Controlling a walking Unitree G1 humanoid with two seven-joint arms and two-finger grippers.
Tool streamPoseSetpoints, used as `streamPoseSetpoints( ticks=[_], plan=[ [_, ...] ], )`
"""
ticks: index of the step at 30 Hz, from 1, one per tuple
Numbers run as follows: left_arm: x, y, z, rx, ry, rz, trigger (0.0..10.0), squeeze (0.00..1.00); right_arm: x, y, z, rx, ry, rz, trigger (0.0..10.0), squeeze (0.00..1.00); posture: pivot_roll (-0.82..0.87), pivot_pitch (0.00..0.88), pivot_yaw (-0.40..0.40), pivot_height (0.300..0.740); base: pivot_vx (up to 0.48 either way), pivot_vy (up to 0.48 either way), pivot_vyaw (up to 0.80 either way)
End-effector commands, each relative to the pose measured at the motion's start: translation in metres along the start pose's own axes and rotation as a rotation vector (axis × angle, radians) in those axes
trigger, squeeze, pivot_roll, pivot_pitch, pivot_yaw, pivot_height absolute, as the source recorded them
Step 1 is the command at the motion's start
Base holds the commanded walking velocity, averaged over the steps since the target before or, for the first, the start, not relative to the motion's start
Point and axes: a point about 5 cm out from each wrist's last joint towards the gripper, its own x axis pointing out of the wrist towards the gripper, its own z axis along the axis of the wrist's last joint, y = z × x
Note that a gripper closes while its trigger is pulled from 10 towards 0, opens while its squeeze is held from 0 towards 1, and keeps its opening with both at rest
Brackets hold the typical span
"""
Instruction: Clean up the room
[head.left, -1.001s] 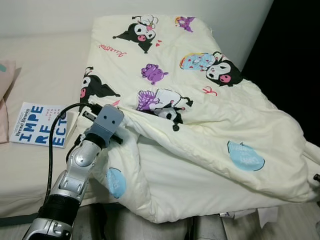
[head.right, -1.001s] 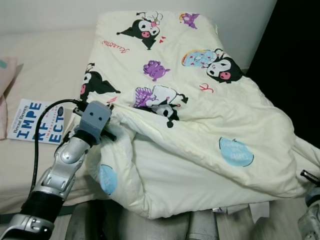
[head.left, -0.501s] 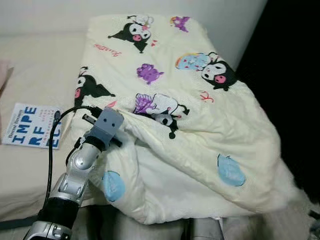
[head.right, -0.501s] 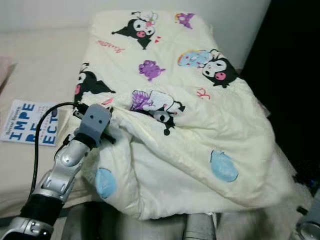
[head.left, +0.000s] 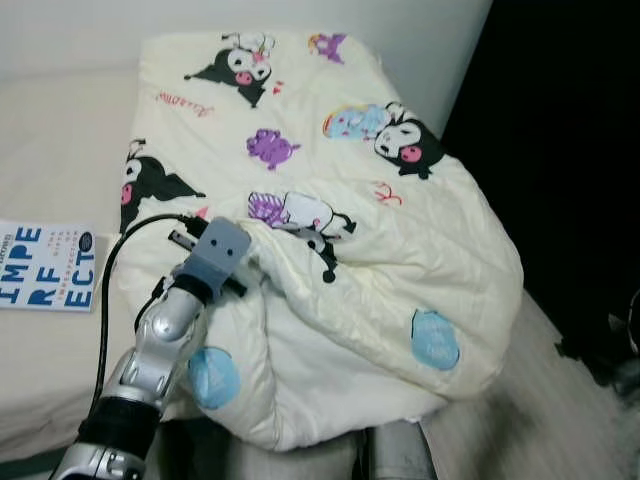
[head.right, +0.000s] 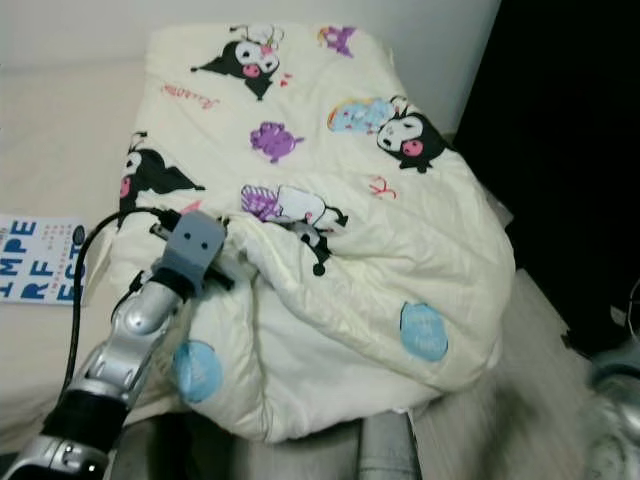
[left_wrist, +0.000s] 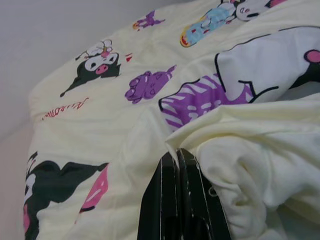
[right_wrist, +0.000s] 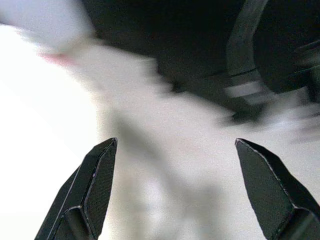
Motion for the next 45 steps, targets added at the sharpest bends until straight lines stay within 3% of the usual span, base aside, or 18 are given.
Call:
streamPoseSetpoints(
  ticks=[1,5,9,14,18,19,21,24,26,29,30,33,37,45],
  plan=[
    [-0.003,-0.006,-0.004,0.006,0.017,-0.031,10.0,0.0,0.0,0.002,-0.016,0.067,0.052,0.046,10.0,0.0,-0.21,0.23,-0.026,0.471,0.0,0.0,0.0],
    [-0.003,-0.006,-0.004,0.008,0.017,-0.031,10.0,0.0,0.003,0.007,-0.037,0.063,0.133,0.081,10.0,0.0,-0.2,0.228,-0.026,0.471,0.0,0.0,0.0],
    [-0.003,-0.006,-0.004,0.012,0.016,-0.029,10.0,0.0,0.004,-0.014,-0.086,-0.089,0.372,-0.061,10.0,0.0,-0.19,0.231,-0.024,0.471,0.0,0.0,0.0],
    [-0.004,-0.006,-0.004,0.014,0.017,-0.029,10.0,0.0,0.0,-0.013,-0.098,-0.098,0.421,-0.009,10.0,0.0,-0.19,0.236,-0.022,0.471,0.0,0.0,0.0],
    [-0.005,-0.005,-0.004,0.017,0.019,-0.028,10.0,0.0,-0.002,-0.009,-0.102,-0.114,0.388,0.099,10.0,0.0,-0.19,0.237,-0.018,0.471,0.0,0.0,0.0],
    [-0.005,-0.004,-0.005,0.018,0.02,-0.029,10.0,0.0,-0.002,-0.002,-0.099,-0.109,0.352,0.19,10.0,0.0,-0.18,0.237,-0.016,0.471,0.0,0.0,0.0],
    [-0.005,-0.004,-0.005,0.018,0.02,-0.029,10.0,0.0,-0.002,-0.002,-0.099,-0.109,0.352,0.19,10.0,0.0,-0.18,0.237,-0.016,0.471,0.0,0.0,0.0],
    [-0.005,-0.004,-0.005,0.022,0.019,-0.033,10.0,0.0,-0.005,0.02,-0.091,-0.112,0.304,0.43,10.0,0.0,-0.18,0.238,-0.012,0.471,0.0,0.0,0.0],
    [-0.005,-0.004,-0.005,0.024,0.019,-0.034,10.0,0.0,-0.005,0.023,-0.09,-0.134,0.309,0.465,10.0,0.0,-0.18,0.238,-0.012,0.471,0.0,0.0,0.0],
    [-0.004,-0.003,-0.005,0.026,0.019,-0.033,10.0,0.0,-0.003,0.021,-0.092,-0.156,0.318,0.452,10.0,0.0,-0.18,0.237,-0.013,0.471,0.0,0.0,0.0],
    [-0.004,-0.002,-0.005,0.028,0.019,-0.028,10.0,0.0,0.005,0.01,-0.096,-0.214,0.33,0.374,10.0,0.0,-0.17,0.238,-0.013,0.471,0.0,0.0,0.0],
    [-0.004,-0.002,-0.005,0.029,0.019,-0.026,10.0,0.0,0.01,0.003,-0.098,-0.255,0.337,0.321,10.0,0.0,-0.17,0.238,-0.014,0.471,0.0,0.0,0.0],
    [-0.005,0.001,-0.006,0.034,0.022,-0.023,10.0,0.0,0.018,-0.003,-0.098,-0.279,0.319,0.28,10.0,0.0,-0.16,0.242,-0.009,0.471,0.0,0.0,0.0],
    [-0.006,0.003,-0.006,0.041,0.023,-0.022,10.0,0.0,0.026,0.002,-0.089,-0.26,0.262,0.316,10.0,0.0,-0.16,0.243,-0.003,0.471,0.0,0.0,0.0]
  ],
)
